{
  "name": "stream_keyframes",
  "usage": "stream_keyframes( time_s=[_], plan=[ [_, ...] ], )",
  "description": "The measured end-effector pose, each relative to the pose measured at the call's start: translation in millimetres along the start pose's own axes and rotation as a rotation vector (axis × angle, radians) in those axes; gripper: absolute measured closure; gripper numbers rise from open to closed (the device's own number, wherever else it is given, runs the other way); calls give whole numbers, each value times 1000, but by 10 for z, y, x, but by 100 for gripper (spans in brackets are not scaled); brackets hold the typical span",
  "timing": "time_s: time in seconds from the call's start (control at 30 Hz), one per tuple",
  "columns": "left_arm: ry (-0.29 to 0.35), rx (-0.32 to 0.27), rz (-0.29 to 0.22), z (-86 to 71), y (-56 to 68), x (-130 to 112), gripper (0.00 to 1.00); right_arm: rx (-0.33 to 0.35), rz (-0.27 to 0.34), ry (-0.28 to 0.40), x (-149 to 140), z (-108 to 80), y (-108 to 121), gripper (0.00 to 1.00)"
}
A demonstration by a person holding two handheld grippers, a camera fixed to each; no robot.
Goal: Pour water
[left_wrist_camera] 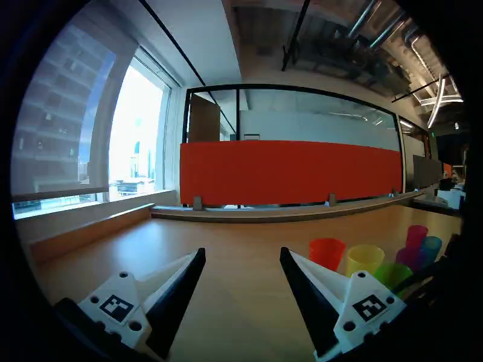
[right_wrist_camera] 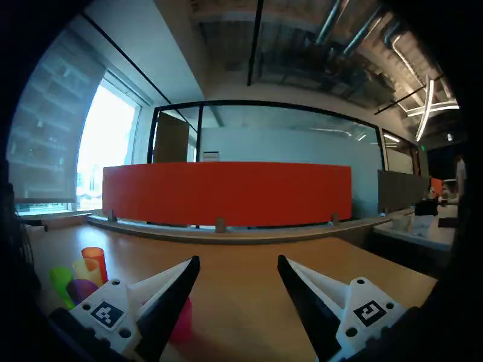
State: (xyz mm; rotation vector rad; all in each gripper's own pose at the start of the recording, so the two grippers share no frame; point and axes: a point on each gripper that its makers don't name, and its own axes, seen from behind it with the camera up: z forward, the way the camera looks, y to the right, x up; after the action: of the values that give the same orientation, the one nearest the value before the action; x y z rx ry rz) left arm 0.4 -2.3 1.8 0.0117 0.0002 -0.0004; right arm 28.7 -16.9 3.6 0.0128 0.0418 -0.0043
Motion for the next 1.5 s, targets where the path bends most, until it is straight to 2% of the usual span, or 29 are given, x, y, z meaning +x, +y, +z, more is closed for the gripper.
stream_keyframes(
  time_s=[0.2,0.9,1.2,1.5],
  plan=[
    [0,0,0,-2,-1,1,9,-10,11,-19,-124,-7,60,0],
    [0,0,0,0,1,0,9,-25,35,-37,-295,-23,189,1],
    [0,0,0,6,0,3,9,-20,7,-41,-291,-23,181,0],
    [0,0,0,1,1,0,9,-19,4,-42,-282,-35,151,0]
  ],
)
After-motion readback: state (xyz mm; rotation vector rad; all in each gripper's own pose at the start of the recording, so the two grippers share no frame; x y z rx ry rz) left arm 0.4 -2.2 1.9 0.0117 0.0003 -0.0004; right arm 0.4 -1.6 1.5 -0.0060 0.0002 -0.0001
